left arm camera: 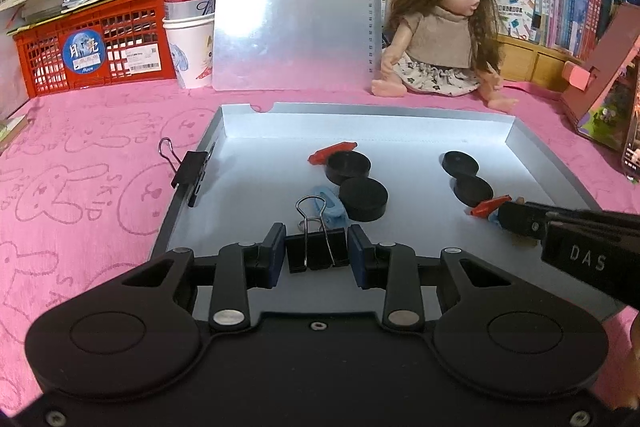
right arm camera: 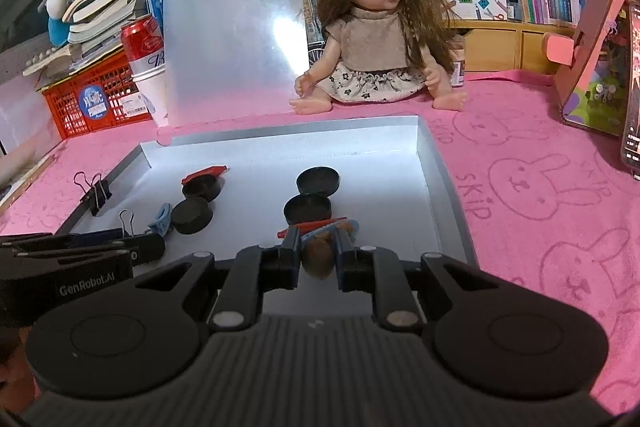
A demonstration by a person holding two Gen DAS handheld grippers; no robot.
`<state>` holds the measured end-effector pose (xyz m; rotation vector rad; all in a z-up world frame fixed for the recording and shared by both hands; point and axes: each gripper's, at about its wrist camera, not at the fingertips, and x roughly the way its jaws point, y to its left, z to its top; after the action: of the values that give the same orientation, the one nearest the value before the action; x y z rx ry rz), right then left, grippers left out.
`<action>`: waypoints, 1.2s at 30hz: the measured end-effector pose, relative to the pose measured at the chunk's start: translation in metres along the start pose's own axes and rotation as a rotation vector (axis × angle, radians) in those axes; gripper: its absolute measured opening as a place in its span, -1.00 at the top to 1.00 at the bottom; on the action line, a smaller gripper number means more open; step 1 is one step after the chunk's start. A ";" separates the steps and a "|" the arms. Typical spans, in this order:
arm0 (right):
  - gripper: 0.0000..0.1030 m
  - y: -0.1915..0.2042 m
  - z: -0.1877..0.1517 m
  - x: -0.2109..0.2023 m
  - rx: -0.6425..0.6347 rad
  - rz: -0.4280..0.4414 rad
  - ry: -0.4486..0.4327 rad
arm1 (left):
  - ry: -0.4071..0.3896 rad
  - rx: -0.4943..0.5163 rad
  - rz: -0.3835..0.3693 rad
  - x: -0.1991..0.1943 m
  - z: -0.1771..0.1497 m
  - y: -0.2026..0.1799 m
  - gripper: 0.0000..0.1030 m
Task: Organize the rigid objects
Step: 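Lower and release the binder clip with the left tool while the right tool releases the nut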
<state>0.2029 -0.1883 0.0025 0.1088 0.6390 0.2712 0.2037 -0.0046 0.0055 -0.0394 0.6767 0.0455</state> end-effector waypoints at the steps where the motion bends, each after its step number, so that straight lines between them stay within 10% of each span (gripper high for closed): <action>1: 0.49 0.000 0.000 -0.001 -0.002 0.001 -0.003 | -0.002 0.000 0.000 -0.001 -0.001 0.000 0.37; 16: -0.45 0.000 0.006 -0.029 -0.042 0.022 -0.064 | -0.038 0.031 -0.059 -0.033 0.001 -0.002 -0.16; 36: -0.60 -0.006 -0.014 -0.089 -0.092 0.060 -0.106 | -0.074 0.095 -0.170 -0.105 -0.036 0.000 -0.24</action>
<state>0.1272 -0.2193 0.0408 0.0541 0.5174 0.3501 0.0995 -0.0098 0.0434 -0.0040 0.5984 -0.1475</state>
